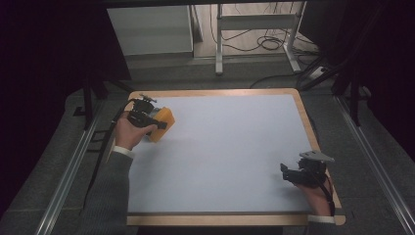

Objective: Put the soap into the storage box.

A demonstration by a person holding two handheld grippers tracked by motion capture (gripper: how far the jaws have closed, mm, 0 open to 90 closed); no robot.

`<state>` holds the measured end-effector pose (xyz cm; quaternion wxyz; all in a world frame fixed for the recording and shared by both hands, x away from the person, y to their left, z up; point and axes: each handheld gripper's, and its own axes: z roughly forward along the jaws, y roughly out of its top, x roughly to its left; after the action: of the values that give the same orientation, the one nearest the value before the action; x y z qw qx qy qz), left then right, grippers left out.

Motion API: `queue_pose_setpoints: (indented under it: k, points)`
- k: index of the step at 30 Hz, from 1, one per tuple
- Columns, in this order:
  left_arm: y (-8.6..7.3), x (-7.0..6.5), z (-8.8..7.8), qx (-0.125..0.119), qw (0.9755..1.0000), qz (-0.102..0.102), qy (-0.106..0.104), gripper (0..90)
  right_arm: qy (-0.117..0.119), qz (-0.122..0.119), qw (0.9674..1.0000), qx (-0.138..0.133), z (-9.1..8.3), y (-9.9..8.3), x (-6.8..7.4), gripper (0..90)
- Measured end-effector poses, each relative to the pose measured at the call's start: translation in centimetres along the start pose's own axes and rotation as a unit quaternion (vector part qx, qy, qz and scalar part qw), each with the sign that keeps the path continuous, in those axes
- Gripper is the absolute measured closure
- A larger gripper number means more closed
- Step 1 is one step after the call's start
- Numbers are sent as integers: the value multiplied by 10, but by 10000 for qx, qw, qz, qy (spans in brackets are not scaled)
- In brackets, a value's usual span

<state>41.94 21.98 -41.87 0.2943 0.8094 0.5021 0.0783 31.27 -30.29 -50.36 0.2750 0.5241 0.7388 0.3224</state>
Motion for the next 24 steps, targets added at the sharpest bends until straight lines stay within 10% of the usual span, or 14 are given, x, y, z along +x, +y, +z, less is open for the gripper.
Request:
queue_pose_setpoints:
  k: [24]
  points:
    - [11, 24, 6, 30, 9995, -270, 186, 608, -3, -4, 10000, -18, 0, 0, -1, 75]
